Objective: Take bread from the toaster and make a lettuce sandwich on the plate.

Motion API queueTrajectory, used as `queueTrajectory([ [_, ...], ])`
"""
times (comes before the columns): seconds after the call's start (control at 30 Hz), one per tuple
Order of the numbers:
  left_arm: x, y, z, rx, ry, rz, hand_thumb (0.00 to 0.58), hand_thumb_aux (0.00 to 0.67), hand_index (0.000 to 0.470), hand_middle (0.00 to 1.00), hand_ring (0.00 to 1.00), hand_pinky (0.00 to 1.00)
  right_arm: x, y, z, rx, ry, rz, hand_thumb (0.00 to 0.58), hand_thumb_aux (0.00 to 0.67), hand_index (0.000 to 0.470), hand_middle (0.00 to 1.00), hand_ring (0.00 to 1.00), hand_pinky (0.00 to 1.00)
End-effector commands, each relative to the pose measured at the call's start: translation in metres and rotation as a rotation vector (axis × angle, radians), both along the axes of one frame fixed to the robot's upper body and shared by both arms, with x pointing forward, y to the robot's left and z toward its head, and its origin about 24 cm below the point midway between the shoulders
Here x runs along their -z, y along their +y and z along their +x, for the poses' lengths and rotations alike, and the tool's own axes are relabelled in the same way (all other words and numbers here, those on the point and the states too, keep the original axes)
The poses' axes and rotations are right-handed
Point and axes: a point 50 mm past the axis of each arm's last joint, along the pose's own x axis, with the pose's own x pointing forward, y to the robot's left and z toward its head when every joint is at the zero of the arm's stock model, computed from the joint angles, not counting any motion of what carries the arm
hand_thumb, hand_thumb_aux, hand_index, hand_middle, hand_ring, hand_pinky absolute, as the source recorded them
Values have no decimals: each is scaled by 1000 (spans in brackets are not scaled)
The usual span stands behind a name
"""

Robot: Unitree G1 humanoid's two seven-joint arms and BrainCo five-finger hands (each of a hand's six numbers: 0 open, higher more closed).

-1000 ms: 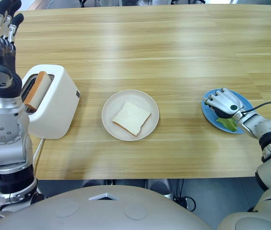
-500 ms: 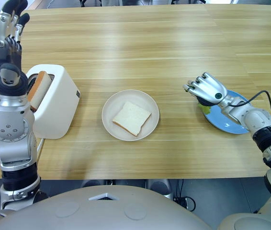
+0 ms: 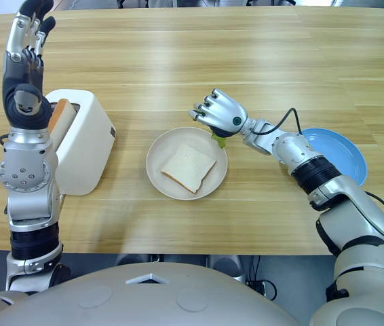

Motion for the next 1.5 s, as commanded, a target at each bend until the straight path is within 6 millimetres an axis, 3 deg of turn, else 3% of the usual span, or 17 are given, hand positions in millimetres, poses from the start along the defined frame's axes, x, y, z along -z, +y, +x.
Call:
queueTrajectory([
  [0.03, 1, -3, 4, 9, 6, 4, 0, 0, 0, 0, 0, 0, 2, 14, -4, -48, 19, -32, 580, 670, 460, 1000, 1000, 1000],
  [0.2, 1, -6, 5, 18, 1, 4, 0, 0, 0, 0, 0, 0, 21, 30, -6, -94, 110, -74, 580, 670, 460, 1000, 1000, 1000],
  [0.43, -1, -6, 5, 20, -3, 4, 0, 0, 0, 0, 0, 0, 56, 33, -19, -158, 280, -132, 580, 670, 460, 1000, 1000, 1000],
  [0.7, -2, -8, 5, 25, -8, 5, 0, 0, 0, 0, 0, 0, 69, 38, -23, -195, 346, -158, 580, 670, 460, 1000, 1000, 1000],
  [0.73, -3, -8, 4, 25, -9, 5, 0, 0, 0, 0, 0, 0, 71, 38, -23, -193, 349, -159, 580, 670, 460, 769, 769, 769],
  [0.77, -3, -8, 4, 26, -10, 5, 0, 0, 0, 0, 0, 0, 72, 37, -23, -191, 351, -158, 580, 670, 460, 224, 224, 224],
  [0.8, -3, -8, 4, 26, -10, 5, 0, 0, 0, 0, 0, 0, 73, 37, -22, -186, 361, -158, 580, 670, 460, 0, 0, 0],
  [1.2, -4, -11, 5, 37, -10, 6, 0, 0, 0, 0, 0, 0, 72, 43, -28, -209, 421, -76, 580, 670, 460, 0, 0, 0],
  [1.23, -4, -12, 5, 39, -10, 7, 0, 0, 0, 0, 0, 0, 72, 43, -28, -203, 429, -71, 489, 405, 278, 0, 0, 0],
  [1.27, -4, -12, 5, 41, -10, 8, 0, 0, 0, 0, 0, 0, 72, 43, -28, -200, 435, -68, 489, 405, 278, 0, 0, 0],
  [1.3, -4, -12, 5, 42, -9, 9, 0, 0, 0, 0, 0, 0, 73, 43, -29, -198, 441, -67, 0, 0, 0, 0, 0, 0],
  [1.5, -4, -13, 5, 43, -10, 12, 0, 0, 0, 0, 0, 0, 71, 45, -31, -207, 467, -45, 0, 0, 0, 0, 0, 0],
])
